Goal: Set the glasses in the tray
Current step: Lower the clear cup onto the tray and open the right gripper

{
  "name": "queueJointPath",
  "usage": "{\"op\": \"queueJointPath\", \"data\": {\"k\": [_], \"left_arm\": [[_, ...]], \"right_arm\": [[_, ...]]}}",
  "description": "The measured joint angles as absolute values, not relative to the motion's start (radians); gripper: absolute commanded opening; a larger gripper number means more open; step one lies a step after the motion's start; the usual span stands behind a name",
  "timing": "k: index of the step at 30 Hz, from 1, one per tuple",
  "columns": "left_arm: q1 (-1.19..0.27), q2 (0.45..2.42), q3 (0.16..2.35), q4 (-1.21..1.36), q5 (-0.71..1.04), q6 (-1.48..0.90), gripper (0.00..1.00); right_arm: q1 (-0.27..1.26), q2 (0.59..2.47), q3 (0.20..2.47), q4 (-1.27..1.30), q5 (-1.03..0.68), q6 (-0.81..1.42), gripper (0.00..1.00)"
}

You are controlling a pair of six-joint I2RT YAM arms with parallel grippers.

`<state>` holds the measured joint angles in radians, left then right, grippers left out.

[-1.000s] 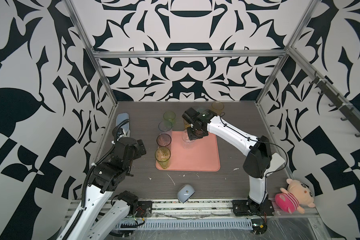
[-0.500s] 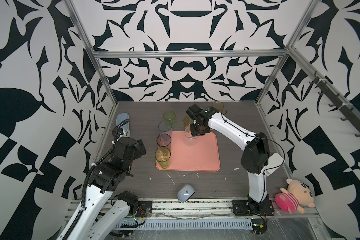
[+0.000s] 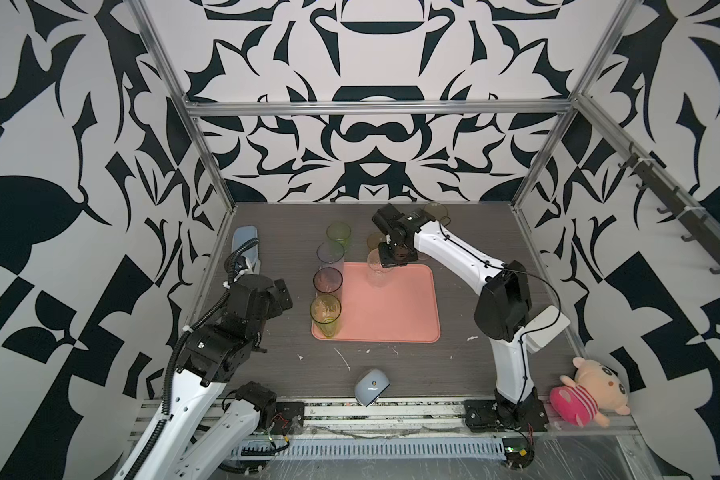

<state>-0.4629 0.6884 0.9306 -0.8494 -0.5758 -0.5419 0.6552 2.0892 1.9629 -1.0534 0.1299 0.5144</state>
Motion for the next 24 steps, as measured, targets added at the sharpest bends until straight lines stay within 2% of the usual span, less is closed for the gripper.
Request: {"op": "queueJointPath", "data": {"k": [16, 24], "left_arm": [[-0.463, 0.691, 0.931, -0.849, -0.576, -0.542, 1.0], [-0.463, 0.692, 0.931, -0.849, -0.576, -0.542, 0.99]], "right_arm": [[0.63, 2.111, 2.001, -1.068, 0.127, 0.513, 0.0], [0.628, 2.129, 2.017, -1.073, 0.106, 0.513, 0.14]]}}
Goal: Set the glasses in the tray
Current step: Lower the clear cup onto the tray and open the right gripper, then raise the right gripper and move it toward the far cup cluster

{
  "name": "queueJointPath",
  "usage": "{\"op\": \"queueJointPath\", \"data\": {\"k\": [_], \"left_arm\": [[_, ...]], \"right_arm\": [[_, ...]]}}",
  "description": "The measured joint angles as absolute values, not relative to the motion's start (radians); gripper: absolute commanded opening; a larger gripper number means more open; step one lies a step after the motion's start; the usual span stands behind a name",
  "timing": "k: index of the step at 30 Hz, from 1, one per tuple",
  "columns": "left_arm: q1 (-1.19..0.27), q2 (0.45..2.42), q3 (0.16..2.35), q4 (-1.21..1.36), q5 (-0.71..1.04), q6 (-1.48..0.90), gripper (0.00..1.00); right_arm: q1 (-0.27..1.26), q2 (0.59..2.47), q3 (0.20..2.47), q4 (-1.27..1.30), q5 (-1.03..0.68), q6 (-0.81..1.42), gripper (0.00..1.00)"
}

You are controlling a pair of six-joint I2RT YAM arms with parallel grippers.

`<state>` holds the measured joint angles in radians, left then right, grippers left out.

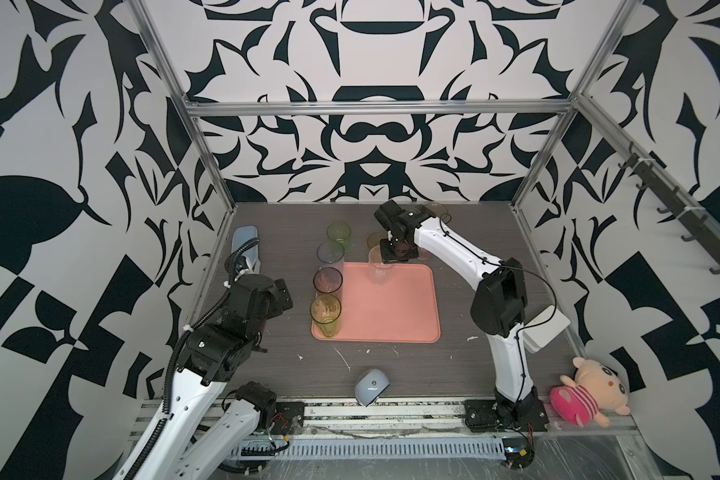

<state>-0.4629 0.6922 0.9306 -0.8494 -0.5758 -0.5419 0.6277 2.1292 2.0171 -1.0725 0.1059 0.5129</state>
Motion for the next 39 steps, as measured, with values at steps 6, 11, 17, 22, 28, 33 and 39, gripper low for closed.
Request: {"op": "queueJointPath", "data": {"k": [6, 11, 17, 22, 28, 33, 39], "left_arm": [[-0.463, 0.688, 0.931, -0.849, -0.576, -0.542, 1.0], [-0.463, 0.687, 0.93, -0.85, -0.575, -0.542, 1.0], [-0.463, 0.686, 0.93, -0.849, -0.576, -0.542, 1.0], [-0.463, 0.686, 0.93, -0.85, -0.576, -0.542, 1.0], [-0.463, 0.68, 0.93, -0.85, -0.576, -0.542, 1.0], [-0.463, 0.678, 0.93, -0.849, -0.576, -0.542, 1.0], [-0.463, 0.678, 0.93, -0.849, -0.576, -0.542, 0.99]], "right_arm": [[0.627, 2.135, 2.048, -1.078, 0.096, 0.513, 0.21], [0.623, 2.135, 2.088, -1.097, 0.093, 0.511, 0.27], [0.621, 2.136, 2.146, -1.118, 0.094, 0.501, 0.32], [0.616, 2.157, 2.234, -1.16, 0.101, 0.49, 0.33], [0.614, 2.186, 2.35, -1.202, 0.116, 0.46, 0.33], [0.598, 2.19, 2.423, -1.219, 0.13, 0.434, 0.33], [0.548, 2.212, 2.492, -1.211, 0.133, 0.408, 0.35]]}}
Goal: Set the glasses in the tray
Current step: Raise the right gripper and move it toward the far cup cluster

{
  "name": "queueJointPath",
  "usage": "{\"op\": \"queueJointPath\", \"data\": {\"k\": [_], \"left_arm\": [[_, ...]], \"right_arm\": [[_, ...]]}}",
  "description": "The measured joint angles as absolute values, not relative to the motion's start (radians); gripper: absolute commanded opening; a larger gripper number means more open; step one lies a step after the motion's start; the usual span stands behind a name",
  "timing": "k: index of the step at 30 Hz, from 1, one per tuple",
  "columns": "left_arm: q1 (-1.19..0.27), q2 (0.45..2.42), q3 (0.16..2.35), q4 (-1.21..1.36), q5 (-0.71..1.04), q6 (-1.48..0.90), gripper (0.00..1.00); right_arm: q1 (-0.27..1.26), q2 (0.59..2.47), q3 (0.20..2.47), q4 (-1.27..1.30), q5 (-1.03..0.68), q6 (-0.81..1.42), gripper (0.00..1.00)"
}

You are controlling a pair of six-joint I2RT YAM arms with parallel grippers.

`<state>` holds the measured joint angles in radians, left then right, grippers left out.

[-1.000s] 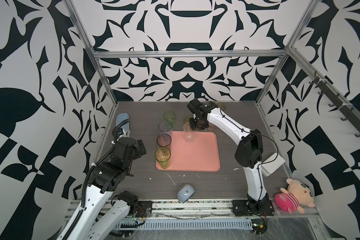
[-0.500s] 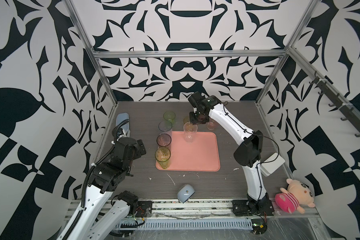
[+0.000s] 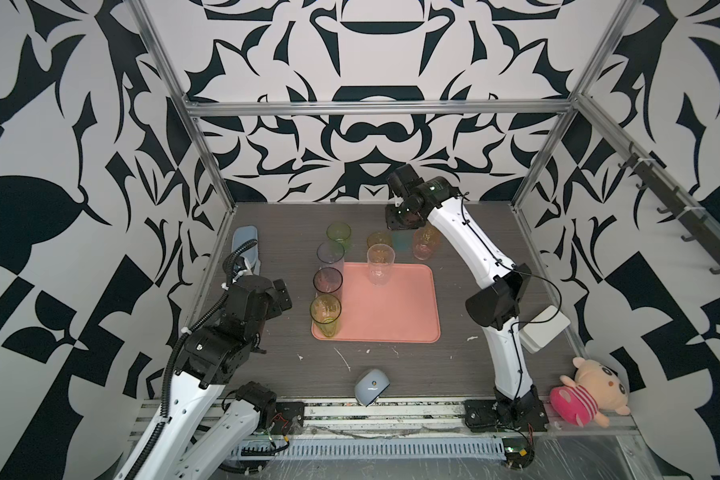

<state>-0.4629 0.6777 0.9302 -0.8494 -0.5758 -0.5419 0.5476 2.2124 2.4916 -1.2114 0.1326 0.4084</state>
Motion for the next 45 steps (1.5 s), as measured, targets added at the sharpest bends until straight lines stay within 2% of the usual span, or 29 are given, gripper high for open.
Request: {"op": "queueJointPath", "data": {"k": [20, 45], "left_arm": [[-0.463, 0.673, 0.93, -0.85, -0.58, -0.542, 0.99], [-0.463, 0.674, 0.93, -0.85, -0.58, -0.543, 1.0]], "right_arm": [[0.405, 2.313, 2.492, -1.131, 0.129, 0.364, 0.39], [0.379, 2.391, 2.473, -1.085, 0.089, 0.376, 0.41]]}}
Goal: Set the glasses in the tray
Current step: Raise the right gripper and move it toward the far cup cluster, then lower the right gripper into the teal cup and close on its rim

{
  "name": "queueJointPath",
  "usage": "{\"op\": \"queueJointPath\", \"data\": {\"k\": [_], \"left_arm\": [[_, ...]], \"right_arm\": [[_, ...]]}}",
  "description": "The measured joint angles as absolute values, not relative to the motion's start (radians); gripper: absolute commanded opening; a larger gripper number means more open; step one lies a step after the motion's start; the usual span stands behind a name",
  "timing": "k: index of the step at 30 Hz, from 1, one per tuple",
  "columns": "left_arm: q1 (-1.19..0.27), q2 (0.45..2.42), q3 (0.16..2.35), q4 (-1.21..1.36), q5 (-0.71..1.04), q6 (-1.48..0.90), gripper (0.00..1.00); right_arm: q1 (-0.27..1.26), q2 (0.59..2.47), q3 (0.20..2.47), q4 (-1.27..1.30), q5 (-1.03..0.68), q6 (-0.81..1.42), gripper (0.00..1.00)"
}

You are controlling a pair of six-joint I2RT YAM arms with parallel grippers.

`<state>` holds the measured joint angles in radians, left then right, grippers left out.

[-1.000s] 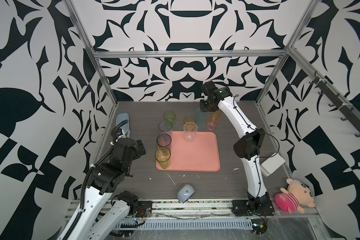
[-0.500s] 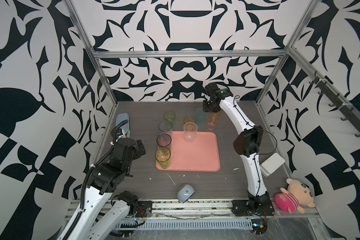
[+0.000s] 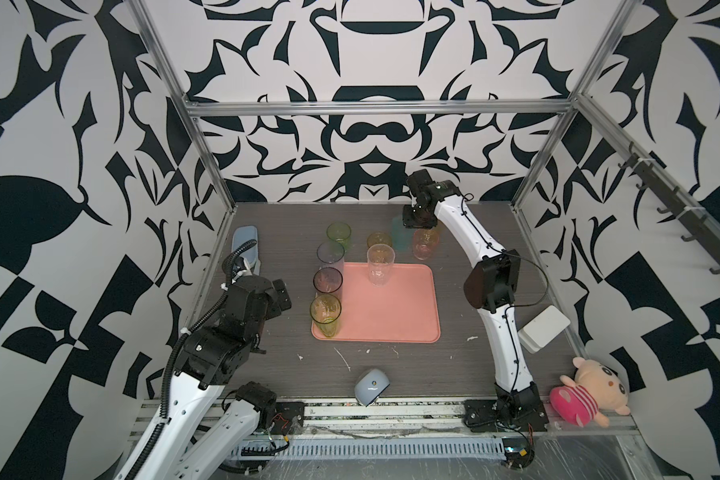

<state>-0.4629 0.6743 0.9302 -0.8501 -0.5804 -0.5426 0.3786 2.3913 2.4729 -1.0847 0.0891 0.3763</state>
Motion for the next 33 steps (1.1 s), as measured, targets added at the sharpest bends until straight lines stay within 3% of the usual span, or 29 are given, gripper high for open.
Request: {"op": "queueJointPath", "data": {"k": [9, 33], "left_arm": [[-0.463, 0.675, 0.93, -0.85, -0.58, -0.542, 1.0], [-0.463, 0.678, 0.929, -0.85, -0.58, -0.543, 1.0]], "right_arm": [[0.372, 2.407, 2.473, -1.074, 0.088, 0.387, 0.4], [0.368, 2.453, 2.471, -1.047, 0.068, 0.4, 0.12]]}}
